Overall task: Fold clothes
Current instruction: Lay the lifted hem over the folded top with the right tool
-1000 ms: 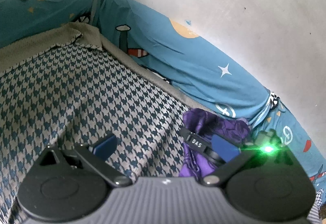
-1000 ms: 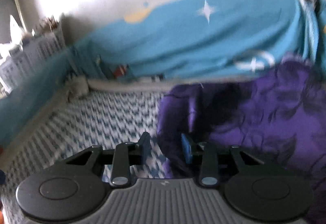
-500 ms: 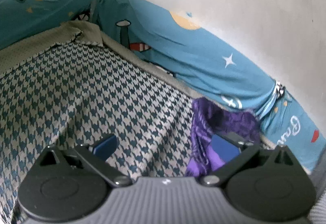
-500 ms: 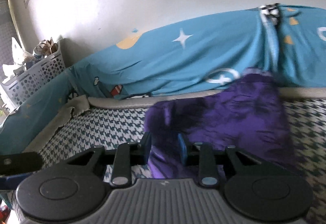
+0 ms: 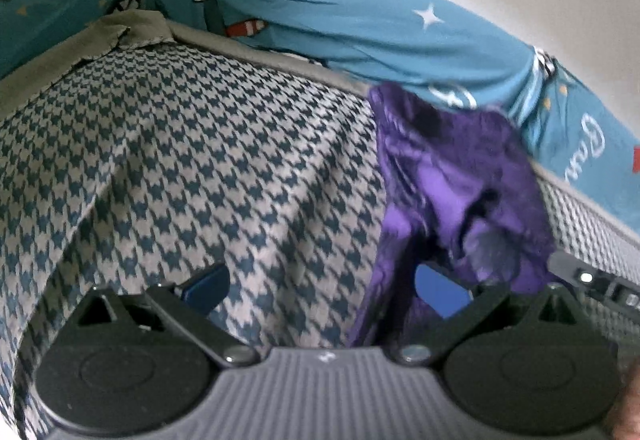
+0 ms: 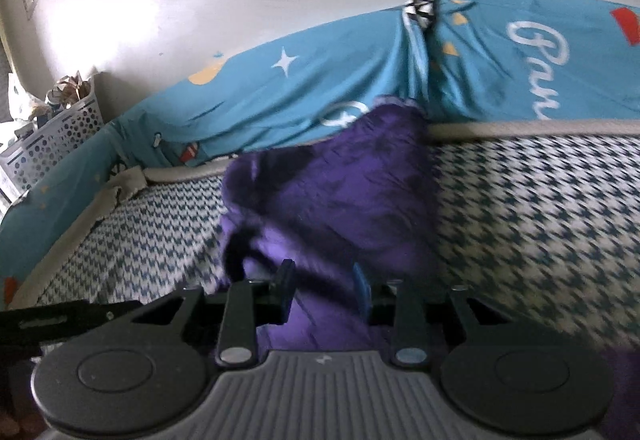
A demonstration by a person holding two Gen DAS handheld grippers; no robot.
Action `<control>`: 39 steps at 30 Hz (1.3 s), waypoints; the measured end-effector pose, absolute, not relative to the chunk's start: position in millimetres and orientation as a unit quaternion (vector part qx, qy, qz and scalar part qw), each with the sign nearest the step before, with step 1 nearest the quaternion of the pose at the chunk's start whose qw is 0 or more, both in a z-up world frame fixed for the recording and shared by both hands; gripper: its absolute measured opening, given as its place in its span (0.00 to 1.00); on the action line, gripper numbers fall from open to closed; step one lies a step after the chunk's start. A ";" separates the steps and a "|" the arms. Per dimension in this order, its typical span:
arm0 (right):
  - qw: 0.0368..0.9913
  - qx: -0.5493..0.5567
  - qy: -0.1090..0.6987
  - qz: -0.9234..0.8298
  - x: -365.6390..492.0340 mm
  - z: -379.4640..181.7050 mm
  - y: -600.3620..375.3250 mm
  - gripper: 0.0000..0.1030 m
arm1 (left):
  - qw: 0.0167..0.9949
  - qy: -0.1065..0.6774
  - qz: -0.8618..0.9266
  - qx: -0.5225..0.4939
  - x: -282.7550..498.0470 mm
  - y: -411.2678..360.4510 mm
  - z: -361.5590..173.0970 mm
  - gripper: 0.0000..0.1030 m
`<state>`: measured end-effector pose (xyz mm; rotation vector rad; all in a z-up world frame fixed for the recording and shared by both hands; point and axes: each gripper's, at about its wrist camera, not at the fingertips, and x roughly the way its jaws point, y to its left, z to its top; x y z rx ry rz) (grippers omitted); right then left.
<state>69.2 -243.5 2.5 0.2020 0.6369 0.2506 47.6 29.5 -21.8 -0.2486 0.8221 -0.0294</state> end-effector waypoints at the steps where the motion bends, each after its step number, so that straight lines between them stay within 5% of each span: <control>1: 0.937 0.100 0.312 0.120 61.9 1.8 -249.8 0.34 | 0.910 0.399 -0.018 -0.115 44.4 27.8 -24.5 1.00; 22: 0.932 0.101 0.342 0.059 -43.7 -30.1 -312.3 0.37 | 0.917 0.398 -0.027 0.011 -36.4 -1.9 -64.2 1.00; 39: 0.939 0.119 0.322 0.017 -82.3 -18.5 -338.1 0.37 | 0.912 0.410 -0.019 -0.004 -91.1 11.9 -62.5 1.00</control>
